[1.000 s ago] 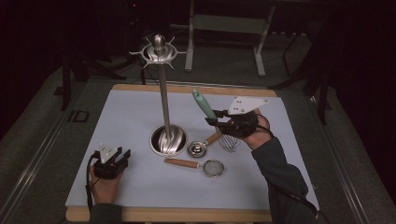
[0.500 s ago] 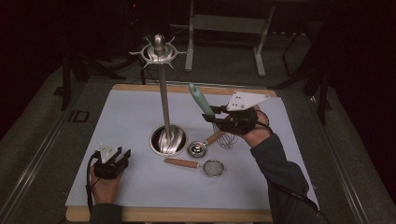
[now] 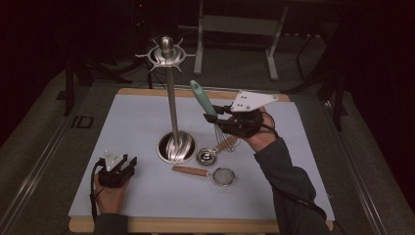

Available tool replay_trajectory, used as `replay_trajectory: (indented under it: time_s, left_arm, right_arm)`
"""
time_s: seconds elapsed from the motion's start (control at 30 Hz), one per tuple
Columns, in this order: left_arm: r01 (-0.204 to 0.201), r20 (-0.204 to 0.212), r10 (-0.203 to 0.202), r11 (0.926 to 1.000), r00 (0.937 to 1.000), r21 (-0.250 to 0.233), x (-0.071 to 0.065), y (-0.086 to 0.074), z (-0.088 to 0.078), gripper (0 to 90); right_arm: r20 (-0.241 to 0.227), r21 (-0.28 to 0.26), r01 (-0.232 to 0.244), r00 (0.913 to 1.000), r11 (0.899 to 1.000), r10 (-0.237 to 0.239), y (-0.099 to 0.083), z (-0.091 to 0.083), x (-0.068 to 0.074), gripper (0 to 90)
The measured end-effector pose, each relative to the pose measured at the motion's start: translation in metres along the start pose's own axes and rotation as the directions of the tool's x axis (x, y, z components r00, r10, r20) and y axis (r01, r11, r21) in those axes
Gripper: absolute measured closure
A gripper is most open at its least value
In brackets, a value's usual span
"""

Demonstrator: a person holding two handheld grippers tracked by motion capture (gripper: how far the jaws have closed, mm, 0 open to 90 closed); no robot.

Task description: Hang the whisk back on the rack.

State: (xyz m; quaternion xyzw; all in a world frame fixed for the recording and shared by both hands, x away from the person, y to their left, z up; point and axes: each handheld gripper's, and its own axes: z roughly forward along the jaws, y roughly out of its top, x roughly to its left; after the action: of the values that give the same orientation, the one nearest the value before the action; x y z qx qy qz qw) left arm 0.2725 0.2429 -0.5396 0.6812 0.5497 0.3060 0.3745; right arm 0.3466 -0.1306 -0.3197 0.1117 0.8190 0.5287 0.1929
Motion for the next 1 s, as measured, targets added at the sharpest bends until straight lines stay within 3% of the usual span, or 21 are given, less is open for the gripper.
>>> replay_trajectory:
  time_s: [0.53, 0.67, 1.0]
  left_arm:
    - [0.001, 0.0, -0.001, 1.0, 1.0, 0.0, 0.0, 0.0, 0.0, 61.0]
    - [0.005, -0.002, -0.005, 1.0, 1.0, -0.001, 0.0, 0.0, 0.0, 61.0]
    - [0.009, -0.001, -0.009, 1.0, 1.0, -0.002, 0.001, 0.0, 0.0, 61.0]
  right_arm:
    - [-0.004, -0.075, -0.031, 0.9995, 0.997, 0.031, 0.017, 0.013, 0.0, 69.2]
    - [-0.034, -0.095, -0.049, 0.9984, 0.994, 0.046, 0.02, 0.017, -0.001, 69.2]
    - [-0.031, -0.088, -0.058, 0.998, 0.994, 0.056, 0.025, 0.029, -0.002, 69.2]
